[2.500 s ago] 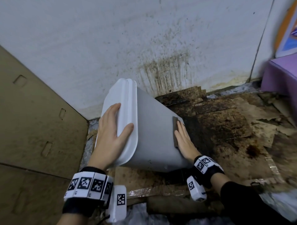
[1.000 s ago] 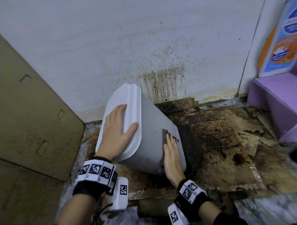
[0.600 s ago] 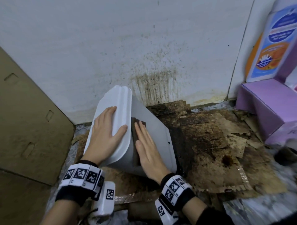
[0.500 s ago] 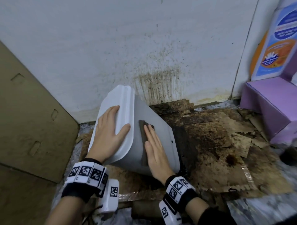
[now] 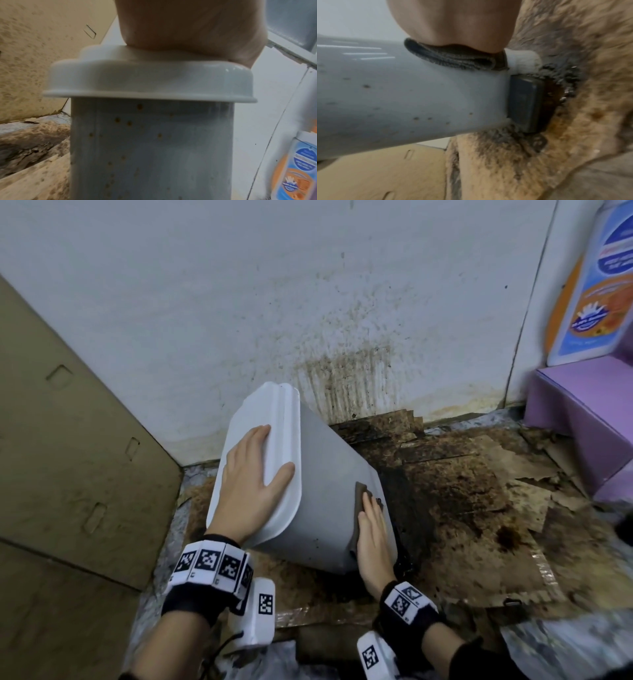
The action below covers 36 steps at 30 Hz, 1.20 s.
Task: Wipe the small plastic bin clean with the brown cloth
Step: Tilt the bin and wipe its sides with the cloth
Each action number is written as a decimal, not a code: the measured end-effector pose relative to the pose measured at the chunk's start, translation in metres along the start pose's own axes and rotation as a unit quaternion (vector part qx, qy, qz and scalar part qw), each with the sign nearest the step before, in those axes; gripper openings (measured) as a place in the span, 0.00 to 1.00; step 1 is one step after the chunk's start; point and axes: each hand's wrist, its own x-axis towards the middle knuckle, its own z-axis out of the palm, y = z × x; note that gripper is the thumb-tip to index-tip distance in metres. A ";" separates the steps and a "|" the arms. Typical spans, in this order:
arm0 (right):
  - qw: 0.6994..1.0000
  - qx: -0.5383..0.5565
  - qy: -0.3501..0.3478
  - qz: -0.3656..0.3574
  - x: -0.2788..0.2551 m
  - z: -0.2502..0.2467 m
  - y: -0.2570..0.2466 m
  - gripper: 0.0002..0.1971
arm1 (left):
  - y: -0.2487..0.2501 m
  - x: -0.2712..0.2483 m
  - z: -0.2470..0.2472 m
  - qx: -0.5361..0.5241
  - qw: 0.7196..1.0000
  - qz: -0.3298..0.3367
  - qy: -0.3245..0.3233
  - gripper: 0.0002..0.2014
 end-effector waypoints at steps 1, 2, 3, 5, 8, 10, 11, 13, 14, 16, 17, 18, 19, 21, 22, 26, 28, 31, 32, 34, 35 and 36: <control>1.000 0.003 0.000 -0.015 -0.002 0.005 -0.010 0.21 | 0.000 0.000 0.000 -0.002 1.000 -0.002 0.000 0.39; 0.999 0.008 -0.004 -0.036 -0.005 0.009 -0.023 0.22 | -0.001 0.000 -0.001 -0.004 1.000 -0.003 0.002 0.39; 0.998 0.018 -0.012 -0.061 -0.008 0.014 -0.038 0.23 | -0.001 -0.001 0.000 -0.006 1.000 -0.003 0.002 0.39; 0.992 0.041 -0.046 -0.110 -0.015 0.020 -0.069 0.25 | 0.000 -0.001 0.000 -0.004 1.000 -0.002 0.001 0.40; 0.979 0.034 -0.107 -0.172 -0.022 0.022 -0.103 0.25 | 0.002 0.002 0.003 0.005 1.000 0.002 0.001 0.41; 0.972 -0.001 -0.110 -0.207 -0.022 0.020 -0.105 0.25 | 0.002 0.002 0.004 0.007 1.000 0.002 0.003 0.41; 0.968 -0.028 -0.101 -0.229 -0.021 0.018 -0.101 0.26 | 0.002 0.002 0.004 0.007 1.000 0.003 0.003 0.41; 0.958 -0.076 -0.083 -0.264 -0.017 0.012 -0.083 0.26 | 0.001 0.001 0.003 0.002 1.000 0.005 0.004 0.40; 0.957 -0.091 -0.078 -0.266 -0.015 0.008 -0.070 0.26 | 0.000 0.001 0.003 -0.002 1.000 0.004 0.003 0.40; 0.966 -0.100 -0.061 -0.231 -0.012 0.002 -0.037 0.26 | -0.003 -0.001 0.001 -0.010 1.000 -0.003 0.001 0.39; 0.974 -0.094 -0.048 -0.199 -0.011 -0.001 -0.020 0.26 | -0.004 -0.002 -0.001 -0.012 1.000 -0.006 0.001 0.39; 0.983 -0.083 -0.032 -0.163 -0.010 -0.004 -0.002 0.25 | -0.005 -0.002 -0.002 -0.014 1.000 -0.008 0.002 0.39; 0.989 -0.075 -0.018 -0.127 -0.009 -0.007 0.013 0.25 | -0.005 -0.002 -0.002 -0.016 1.000 -0.009 0.003 0.39; 0.995 -0.070 -0.004 -0.072 -0.007 -0.011 0.031 0.23 | -0.005 -0.003 -0.003 -0.016 1.000 -0.008 0.002 0.39; 0.996 -0.068 -0.003 -0.052 -0.006 -0.011 0.033 0.22 | -0.004 -0.002 -0.003 -0.014 1.000 -0.008 0.001 0.39; 0.998 -0.053 -0.014 0.004 -0.004 -0.015 0.023 0.24 | -0.004 -0.003 -0.002 -0.008 1.000 -0.008 -0.001 0.38; 0.998 -0.056 -0.022 0.010 -0.003 -0.016 0.021 0.26 | -0.004 -0.002 -0.002 -0.007 1.000 -0.007 -0.001 0.38; 1.000 -0.012 -0.003 0.028 -0.001 -0.016 0.021 0.27 | -0.001 -0.001 0.000 -0.006 1.000 -0.004 0.000 0.37; 0.999 0.006 0.009 0.031 0.000 -0.016 0.020 0.26 | -0.001 -0.001 0.001 -0.004 1.000 -0.002 0.001 0.37; 0.998 0.030 0.032 0.039 0.001 -0.014 0.017 0.25 | 0.000 -0.001 0.001 0.000 1.000 -0.001 0.000 0.37; 0.997 0.039 0.043 0.046 0.002 -0.014 0.014 0.25 | 0.000 -0.001 0.001 0.002 1.000 -0.001 -0.001 0.38; 0.996 0.044 0.053 0.054 0.002 -0.013 0.010 0.24 | 0.000 0.000 0.001 0.004 1.000 -0.001 -0.001 0.38</control>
